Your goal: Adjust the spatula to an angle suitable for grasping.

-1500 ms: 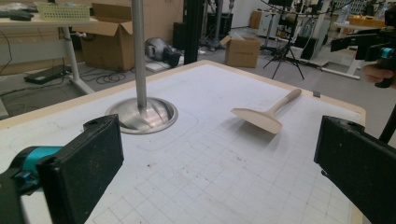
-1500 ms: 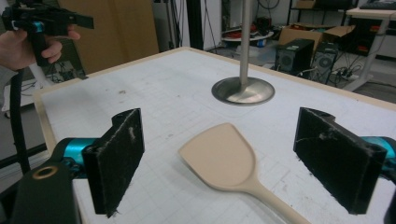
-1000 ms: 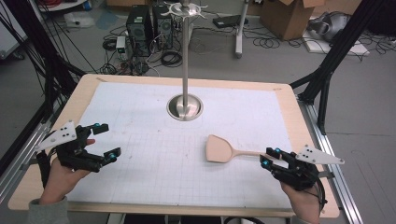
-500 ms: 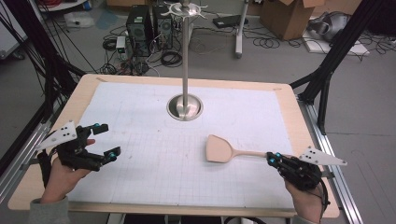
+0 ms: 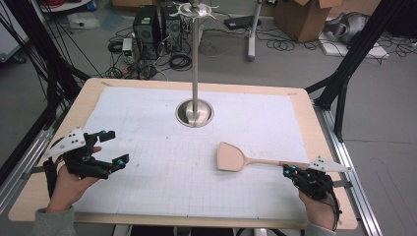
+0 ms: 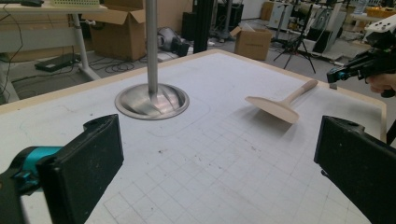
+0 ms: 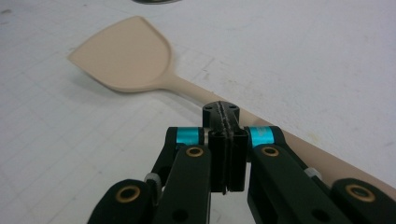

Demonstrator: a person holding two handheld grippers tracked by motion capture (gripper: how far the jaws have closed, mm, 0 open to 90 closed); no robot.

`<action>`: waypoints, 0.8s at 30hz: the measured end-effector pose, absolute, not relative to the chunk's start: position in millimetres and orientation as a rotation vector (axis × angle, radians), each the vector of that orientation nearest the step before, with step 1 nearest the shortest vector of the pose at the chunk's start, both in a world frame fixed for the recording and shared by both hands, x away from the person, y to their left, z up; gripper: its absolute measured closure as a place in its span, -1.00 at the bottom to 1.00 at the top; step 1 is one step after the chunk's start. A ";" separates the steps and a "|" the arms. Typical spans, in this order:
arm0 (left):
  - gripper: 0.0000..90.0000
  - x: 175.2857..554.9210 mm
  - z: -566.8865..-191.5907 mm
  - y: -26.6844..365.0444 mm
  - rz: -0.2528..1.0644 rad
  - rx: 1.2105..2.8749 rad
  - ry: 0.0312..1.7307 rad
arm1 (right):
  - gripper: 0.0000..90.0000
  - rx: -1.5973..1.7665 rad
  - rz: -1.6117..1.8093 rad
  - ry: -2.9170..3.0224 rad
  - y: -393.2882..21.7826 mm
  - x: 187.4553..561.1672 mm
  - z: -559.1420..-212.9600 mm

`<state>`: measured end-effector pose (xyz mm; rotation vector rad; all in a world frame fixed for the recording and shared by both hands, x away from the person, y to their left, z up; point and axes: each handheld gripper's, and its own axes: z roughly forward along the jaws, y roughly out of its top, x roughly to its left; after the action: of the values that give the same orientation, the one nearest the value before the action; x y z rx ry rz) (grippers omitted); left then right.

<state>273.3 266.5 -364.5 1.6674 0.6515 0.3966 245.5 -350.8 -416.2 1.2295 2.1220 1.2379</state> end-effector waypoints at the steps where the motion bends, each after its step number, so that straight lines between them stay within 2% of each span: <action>1: -0.96 273.5 -364.8 266.4 0.398 1.671 0.652 | 1.00 1.230 1.238 2.122 -350.8 245.5 -416.2; 8: -0.96 274.2 -366.1 266.9 0.408 1.670 0.664 | 1.00 1.311 1.183 2.083 -352.6 253.5 -433.1; 24: -0.96 274.6 -367.8 268.9 0.395 1.665 0.669 | 1.00 1.346 1.075 2.091 -349.3 267.0 -447.5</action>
<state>274.6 268.9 -367.8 1.6646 0.6689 0.3945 267.0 -349.3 -447.5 1.3461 2.0915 1.0747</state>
